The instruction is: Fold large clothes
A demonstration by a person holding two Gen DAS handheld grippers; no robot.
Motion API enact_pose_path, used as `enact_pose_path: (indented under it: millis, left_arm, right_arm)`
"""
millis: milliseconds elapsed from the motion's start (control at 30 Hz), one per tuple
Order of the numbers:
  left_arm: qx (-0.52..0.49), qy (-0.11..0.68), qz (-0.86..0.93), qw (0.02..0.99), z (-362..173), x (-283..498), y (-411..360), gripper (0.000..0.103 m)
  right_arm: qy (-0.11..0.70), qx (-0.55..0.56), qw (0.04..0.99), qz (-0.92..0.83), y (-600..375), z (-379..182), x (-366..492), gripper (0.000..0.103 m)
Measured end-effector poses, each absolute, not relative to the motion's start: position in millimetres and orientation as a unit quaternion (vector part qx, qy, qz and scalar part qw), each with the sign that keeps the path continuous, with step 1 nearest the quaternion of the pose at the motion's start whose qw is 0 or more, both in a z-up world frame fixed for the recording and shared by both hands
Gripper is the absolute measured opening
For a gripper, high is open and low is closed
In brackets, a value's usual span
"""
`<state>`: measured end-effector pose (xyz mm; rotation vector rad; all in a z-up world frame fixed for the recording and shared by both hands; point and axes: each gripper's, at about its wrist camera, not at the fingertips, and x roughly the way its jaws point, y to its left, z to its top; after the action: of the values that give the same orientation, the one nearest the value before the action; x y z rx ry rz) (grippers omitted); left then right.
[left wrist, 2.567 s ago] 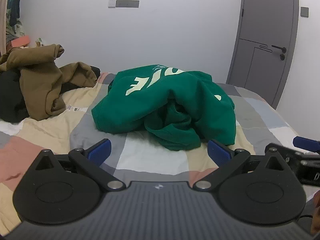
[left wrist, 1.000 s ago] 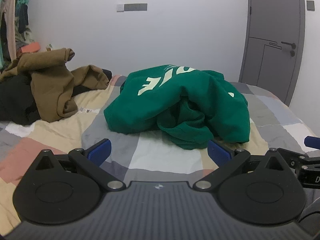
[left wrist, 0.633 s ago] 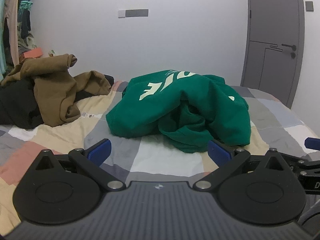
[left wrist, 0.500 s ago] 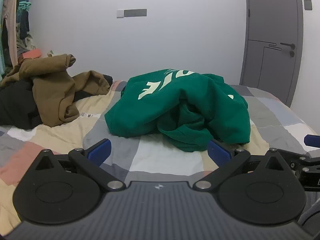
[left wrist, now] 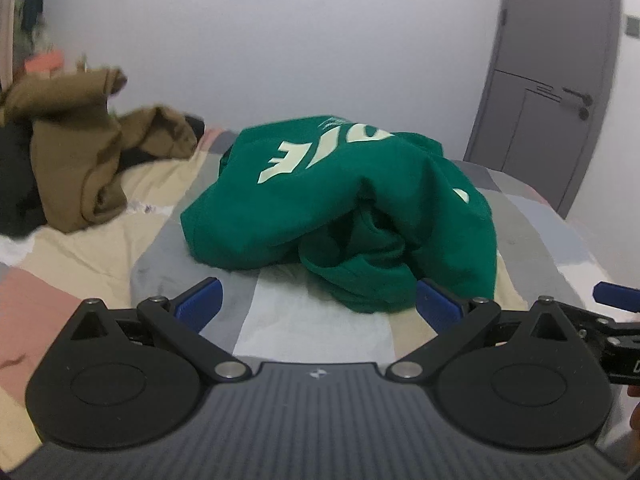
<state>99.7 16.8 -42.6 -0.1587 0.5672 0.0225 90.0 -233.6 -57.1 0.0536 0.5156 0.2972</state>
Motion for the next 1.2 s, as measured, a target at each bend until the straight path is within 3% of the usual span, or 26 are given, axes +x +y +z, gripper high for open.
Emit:
enact_pose_path:
  millis: [267,700,867,1100,1200]
  left_arm:
    - [-0.136,0.343,0.033,0.929,-70,191,63,0.103]
    - [-0.252,0.352,-0.009,0.902,-157,277,109,0.103]
    - [-0.293,0.341,-0.033,0.893,-177,299,118,0.103]
    - [-0.433,0.286,-0.083,0.851,-184,312,146,0.102]
    - [-0.503,0.253,-0.099,0.82,-193,312,161,0.098]
  right_arm:
    - [0.284,0.006,0.952,0.116,-222,-64,172,0.103]
    - [0.306,-0.078,0.944,0.095,-204,-181,246,0.103]
    - [0.288,-0.049,0.953,0.081,-217,-199,267,0.103]
    - [0.233,-0.011,0.967,0.101,-233,-199,271,0.103]
    - [0.212,-0.007,0.971,0.108,-235,-193,273,0.092]
